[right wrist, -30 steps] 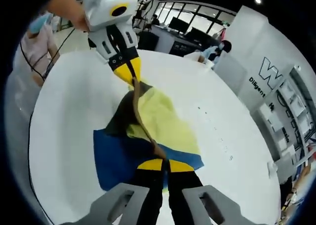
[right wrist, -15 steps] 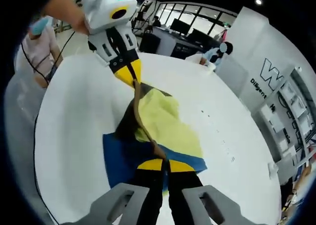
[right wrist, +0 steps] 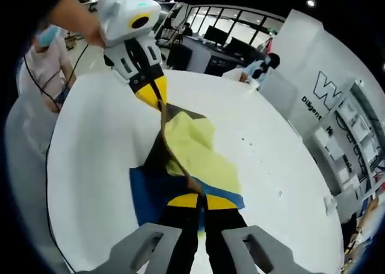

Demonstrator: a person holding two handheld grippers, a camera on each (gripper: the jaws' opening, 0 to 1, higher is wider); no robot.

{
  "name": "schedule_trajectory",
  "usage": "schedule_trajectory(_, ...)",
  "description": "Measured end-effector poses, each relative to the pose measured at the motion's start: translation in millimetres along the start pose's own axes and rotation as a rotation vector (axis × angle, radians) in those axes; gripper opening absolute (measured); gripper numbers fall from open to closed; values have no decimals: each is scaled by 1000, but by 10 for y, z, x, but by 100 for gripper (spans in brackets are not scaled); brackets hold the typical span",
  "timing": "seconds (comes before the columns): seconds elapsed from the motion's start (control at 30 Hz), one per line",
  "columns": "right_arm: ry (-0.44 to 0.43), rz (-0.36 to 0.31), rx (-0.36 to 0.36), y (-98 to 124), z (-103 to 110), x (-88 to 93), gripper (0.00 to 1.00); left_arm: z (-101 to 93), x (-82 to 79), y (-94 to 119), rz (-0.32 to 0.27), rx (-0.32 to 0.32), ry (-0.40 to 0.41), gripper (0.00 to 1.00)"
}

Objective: Fold the garment on the visible template until the final outline fits inside the template.

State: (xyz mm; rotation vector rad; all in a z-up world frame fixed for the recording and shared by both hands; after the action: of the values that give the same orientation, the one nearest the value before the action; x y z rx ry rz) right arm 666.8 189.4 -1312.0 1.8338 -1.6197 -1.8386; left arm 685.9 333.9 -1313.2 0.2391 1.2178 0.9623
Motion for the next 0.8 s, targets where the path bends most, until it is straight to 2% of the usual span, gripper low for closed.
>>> schedule_trajectory(0.27, -8, -30, 11, 122, 31, -62, 0, 11, -72, 133, -11, 2, 30, 10)
schedule_trajectory(0.53, -21, -33, -14, 193, 222, -19, 0, -161, -41, 210, 9, 26, 22, 10)
schedule_trajectory(0.8, -40, -61, -22, 352, 328, -82, 0, -229, -92, 348, -6, 28, 22, 10)
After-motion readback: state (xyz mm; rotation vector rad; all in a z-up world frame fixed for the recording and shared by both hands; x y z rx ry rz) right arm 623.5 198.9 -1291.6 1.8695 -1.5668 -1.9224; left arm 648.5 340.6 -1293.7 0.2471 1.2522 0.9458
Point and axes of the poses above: the point that each gripper's makers call its tool centre point, and the gripper's own axes: y roughly backward along the fingers, z roughly to its left, x roughly out of its underside, the point moved 1 cm from there along y, roughly backward along the fingers, and after that the axes turned 7 degrees about -y, right-handed, at the moved point
